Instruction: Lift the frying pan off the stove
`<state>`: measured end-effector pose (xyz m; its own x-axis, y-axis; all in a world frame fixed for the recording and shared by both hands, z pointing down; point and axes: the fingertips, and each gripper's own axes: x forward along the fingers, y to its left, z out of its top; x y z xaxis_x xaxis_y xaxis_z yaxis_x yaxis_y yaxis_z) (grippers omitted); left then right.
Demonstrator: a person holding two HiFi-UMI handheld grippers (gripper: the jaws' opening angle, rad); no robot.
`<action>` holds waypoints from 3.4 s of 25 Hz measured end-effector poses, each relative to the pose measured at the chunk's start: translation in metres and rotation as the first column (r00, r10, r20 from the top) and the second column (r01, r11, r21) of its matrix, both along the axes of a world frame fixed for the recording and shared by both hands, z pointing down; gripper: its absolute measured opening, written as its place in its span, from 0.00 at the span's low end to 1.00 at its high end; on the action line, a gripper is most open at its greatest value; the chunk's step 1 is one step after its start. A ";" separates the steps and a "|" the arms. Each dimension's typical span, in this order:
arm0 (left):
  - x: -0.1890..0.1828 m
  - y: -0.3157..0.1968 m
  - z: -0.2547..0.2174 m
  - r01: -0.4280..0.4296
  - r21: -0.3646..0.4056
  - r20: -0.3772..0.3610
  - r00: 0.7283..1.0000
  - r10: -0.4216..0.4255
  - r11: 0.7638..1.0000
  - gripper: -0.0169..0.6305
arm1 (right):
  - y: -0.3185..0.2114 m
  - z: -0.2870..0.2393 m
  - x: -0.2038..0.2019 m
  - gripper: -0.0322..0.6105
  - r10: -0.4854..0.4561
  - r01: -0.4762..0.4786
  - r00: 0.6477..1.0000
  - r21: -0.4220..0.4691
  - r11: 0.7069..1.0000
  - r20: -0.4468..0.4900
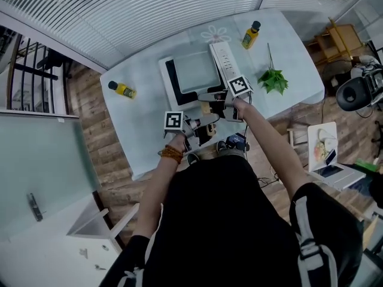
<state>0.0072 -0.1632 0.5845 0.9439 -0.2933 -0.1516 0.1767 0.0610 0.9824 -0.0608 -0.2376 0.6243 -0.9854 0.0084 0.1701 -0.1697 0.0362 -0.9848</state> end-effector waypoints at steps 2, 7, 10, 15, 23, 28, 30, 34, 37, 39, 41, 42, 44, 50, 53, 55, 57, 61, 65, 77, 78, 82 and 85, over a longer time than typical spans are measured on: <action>-0.002 -0.001 0.003 -0.001 -0.002 0.012 1.000 0.001 1.000 0.13 | -0.001 0.000 -0.001 0.31 0.006 -0.006 1.000 0.002 1.000 0.004; 0.000 -0.001 -0.001 0.000 -0.007 -0.004 1.000 0.000 1.000 0.13 | -0.001 -0.002 0.000 0.31 0.019 -0.019 1.000 0.010 1.000 0.003; -0.001 -0.002 -0.001 -0.004 -0.001 -0.001 1.000 0.004 1.000 0.13 | -0.001 -0.005 -0.002 0.31 0.025 -0.025 1.000 0.018 1.000 0.011; 0.001 -0.002 -0.004 -0.001 -0.005 -0.006 1.000 0.001 1.000 0.13 | -0.001 -0.005 -0.002 0.31 0.041 -0.041 0.999 0.009 0.999 0.031; 0.000 -0.003 -0.007 0.003 -0.020 0.017 1.000 -0.003 1.000 0.13 | -0.002 -0.007 -0.003 0.31 0.065 -0.064 0.996 -0.008 0.998 0.069; -0.001 -0.002 -0.008 0.004 -0.028 0.035 0.999 -0.003 1.000 0.13 | -0.001 -0.009 -0.003 0.31 0.081 -0.080 0.993 -0.016 0.997 0.091; -0.002 -0.002 -0.010 0.008 -0.025 0.044 0.999 -0.007 1.000 0.13 | -0.002 -0.013 -0.003 0.31 0.090 -0.089 0.990 -0.020 0.996 0.104; -0.004 -0.001 -0.017 0.011 -0.009 0.044 0.999 -0.011 1.000 0.13 | -0.003 -0.020 -0.003 0.31 0.097 -0.097 0.988 -0.008 0.995 0.120; -0.004 0.000 -0.025 0.008 0.012 0.036 0.999 -0.008 1.000 0.13 | -0.002 -0.028 -0.004 0.31 0.096 -0.098 0.988 0.013 0.995 0.120; -0.004 -0.001 -0.031 0.006 0.030 0.034 0.999 -0.007 1.000 0.13 | -0.003 -0.035 -0.004 0.31 0.094 -0.098 0.988 0.029 0.995 0.122; -0.003 -0.002 -0.039 0.009 0.043 0.027 1.000 -0.010 0.999 0.13 | -0.004 -0.042 -0.005 0.31 0.091 -0.096 0.988 0.040 0.995 0.125; -0.004 -0.003 -0.042 0.011 0.047 0.025 1.000 -0.012 0.999 0.13 | -0.005 -0.045 -0.005 0.31 0.090 -0.096 0.988 0.043 0.994 0.128; -0.004 -0.003 -0.044 0.013 0.053 0.030 0.999 -0.015 0.999 0.13 | -0.005 -0.049 -0.007 0.31 0.090 -0.097 0.987 0.047 0.994 0.134; -0.007 -0.001 -0.061 0.015 0.074 0.052 0.998 -0.019 0.997 0.13 | -0.003 -0.070 -0.011 0.31 0.083 -0.095 0.985 0.073 0.993 0.150; -0.008 0.002 -0.070 0.009 0.095 0.060 0.998 -0.015 0.995 0.13 | -0.001 -0.080 -0.012 0.31 0.075 -0.089 0.986 0.091 0.992 0.147; -0.009 0.004 -0.077 0.012 0.092 0.057 0.998 -0.017 0.996 0.13 | 0.002 -0.087 -0.013 0.31 0.069 -0.084 0.987 0.099 0.991 0.146; -0.008 0.007 -0.085 0.012 0.096 0.054 0.998 -0.017 0.995 0.14 | 0.004 -0.095 -0.014 0.31 0.065 -0.082 0.986 0.106 0.991 0.151; -0.009 0.009 -0.100 0.009 0.115 0.055 0.998 -0.015 0.993 0.14 | 0.005 -0.110 -0.014 0.31 0.062 -0.083 0.985 0.129 0.988 0.161; -0.011 0.015 -0.112 -0.001 0.148 0.071 0.997 -0.009 0.989 0.14 | 0.011 -0.127 -0.014 0.31 0.061 -0.087 0.984 0.154 0.984 0.168; -0.010 0.026 -0.149 -0.020 0.192 0.077 0.997 0.006 0.981 0.14 | 0.020 -0.172 -0.014 0.31 0.058 -0.093 0.983 0.198 0.976 0.176; -0.010 0.026 -0.151 -0.022 0.196 0.078 0.997 0.006 0.980 0.14 | 0.020 -0.174 -0.014 0.31 0.057 -0.093 0.982 0.200 0.975 0.178; -0.009 0.027 -0.155 -0.030 0.213 0.086 0.996 0.012 0.977 0.14 | 0.021 -0.180 -0.013 0.31 0.060 -0.098 0.980 0.204 0.974 0.188; -0.010 0.027 -0.157 -0.032 0.219 0.084 0.996 0.014 0.975 0.14 | 0.020 -0.180 -0.012 0.31 0.075 -0.112 0.979 0.197 0.974 0.190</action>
<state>-0.0028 -0.1357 0.4276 0.9619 -0.2391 -0.1325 0.0969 -0.1551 0.9831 -0.0728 -0.2176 0.4446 -0.9946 -0.1018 -0.0218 -0.0026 0.2340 -0.9722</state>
